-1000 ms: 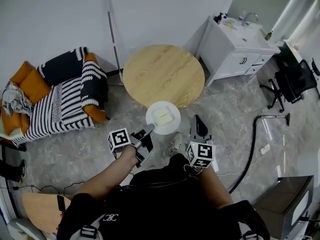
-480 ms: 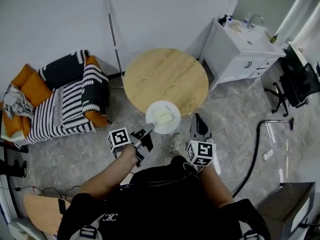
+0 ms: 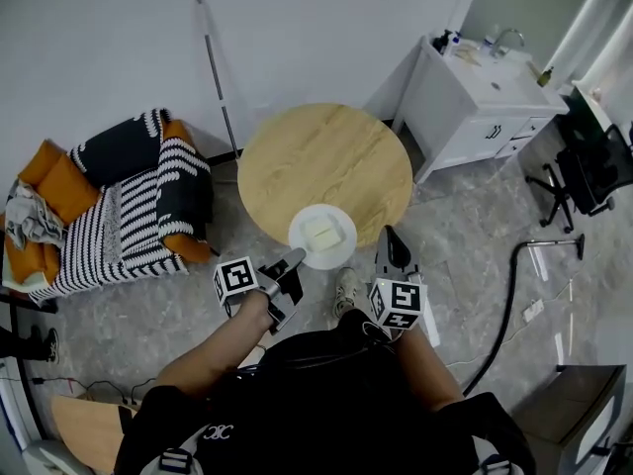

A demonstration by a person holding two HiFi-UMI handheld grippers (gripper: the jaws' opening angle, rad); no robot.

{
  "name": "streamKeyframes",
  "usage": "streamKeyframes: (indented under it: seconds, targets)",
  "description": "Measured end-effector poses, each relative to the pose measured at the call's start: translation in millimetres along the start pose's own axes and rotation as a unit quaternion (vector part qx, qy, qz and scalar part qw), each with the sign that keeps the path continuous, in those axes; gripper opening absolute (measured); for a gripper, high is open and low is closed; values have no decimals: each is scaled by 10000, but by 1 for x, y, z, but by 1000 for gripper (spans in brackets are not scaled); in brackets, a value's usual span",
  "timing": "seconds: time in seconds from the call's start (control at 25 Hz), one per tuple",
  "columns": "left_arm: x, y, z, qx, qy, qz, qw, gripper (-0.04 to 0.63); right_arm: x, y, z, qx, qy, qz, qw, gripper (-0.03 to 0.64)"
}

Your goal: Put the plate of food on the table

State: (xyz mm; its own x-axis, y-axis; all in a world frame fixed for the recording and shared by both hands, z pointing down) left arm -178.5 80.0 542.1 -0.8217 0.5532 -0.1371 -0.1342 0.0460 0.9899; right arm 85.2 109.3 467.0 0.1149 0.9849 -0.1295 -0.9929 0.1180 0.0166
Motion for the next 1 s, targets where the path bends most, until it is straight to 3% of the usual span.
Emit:
streamKeyframes:
  seconds: [0.68, 1.0]
  targets:
    - [-112, -12, -61, 15, 199, -44, 9998, 25, -97, -64, -23, 199, 150, -46, 9997, 8]
    - [-162, -18, -81, 214, -12, 6, 9998, 25, -147, -105, -26, 182, 275, -239, 9992, 8]
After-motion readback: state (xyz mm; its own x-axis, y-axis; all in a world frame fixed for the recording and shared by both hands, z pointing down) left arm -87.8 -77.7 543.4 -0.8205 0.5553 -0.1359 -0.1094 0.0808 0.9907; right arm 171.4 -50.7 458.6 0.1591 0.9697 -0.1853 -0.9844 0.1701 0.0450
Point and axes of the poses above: the fingertips, and each gripper's own axes: x backward along the fingers, y to its left, z out of its underside, the point moved 9 cm from there along x, backward along the fingers
